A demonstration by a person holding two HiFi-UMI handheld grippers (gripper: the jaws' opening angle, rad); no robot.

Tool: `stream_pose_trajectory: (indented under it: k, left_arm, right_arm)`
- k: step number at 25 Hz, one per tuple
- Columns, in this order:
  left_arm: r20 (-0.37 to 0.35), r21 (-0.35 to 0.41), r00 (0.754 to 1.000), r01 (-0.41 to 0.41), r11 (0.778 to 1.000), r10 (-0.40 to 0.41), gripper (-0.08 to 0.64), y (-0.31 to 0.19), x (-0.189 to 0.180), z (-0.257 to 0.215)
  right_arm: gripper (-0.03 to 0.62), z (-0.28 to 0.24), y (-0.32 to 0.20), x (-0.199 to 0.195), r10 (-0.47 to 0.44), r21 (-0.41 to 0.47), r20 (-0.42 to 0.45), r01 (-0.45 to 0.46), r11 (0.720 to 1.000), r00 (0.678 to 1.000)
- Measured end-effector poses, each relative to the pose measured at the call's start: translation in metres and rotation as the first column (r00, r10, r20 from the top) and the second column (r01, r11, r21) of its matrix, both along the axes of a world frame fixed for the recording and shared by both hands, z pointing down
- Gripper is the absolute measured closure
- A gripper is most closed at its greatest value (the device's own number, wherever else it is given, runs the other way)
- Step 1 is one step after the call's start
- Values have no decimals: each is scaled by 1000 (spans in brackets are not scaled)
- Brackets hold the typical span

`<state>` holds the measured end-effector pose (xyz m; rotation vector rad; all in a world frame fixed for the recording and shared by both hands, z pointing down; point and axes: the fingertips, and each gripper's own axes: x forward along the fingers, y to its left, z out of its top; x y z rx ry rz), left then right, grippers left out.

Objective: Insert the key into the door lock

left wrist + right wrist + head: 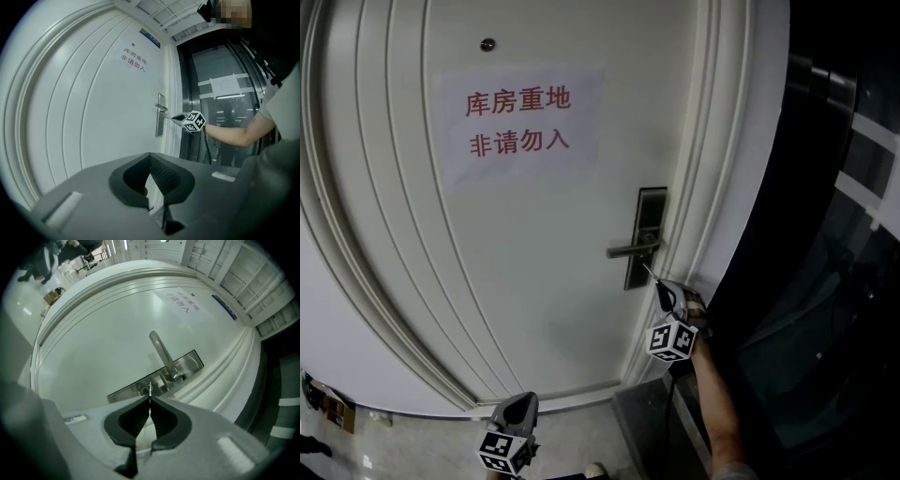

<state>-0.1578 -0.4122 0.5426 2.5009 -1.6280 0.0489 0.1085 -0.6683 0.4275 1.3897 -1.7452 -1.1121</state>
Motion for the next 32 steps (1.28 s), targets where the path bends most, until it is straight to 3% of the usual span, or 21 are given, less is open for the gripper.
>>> stream_pose_trajectory:
  k: [4, 18, 32]
  left_arm:
    - [-2, -2, 1000, 12, 1000, -12, 558, -9, -2, 1]
    - [-13, -13, 1000, 2, 1000, -3, 558, -24, 1, 5]
    - [-31, -14, 1000, 6, 1000, -7, 558, -28, -7, 8]
  right_arm:
    - [581, 3, -15, 1, 21, 14, -52, -21, 1000, 998]
    - [581, 8, -32, 6, 54, 22, -112, -52, 998, 992]
    - [581, 9, -39, 1, 130, 62, -275, -118, 991, 952]
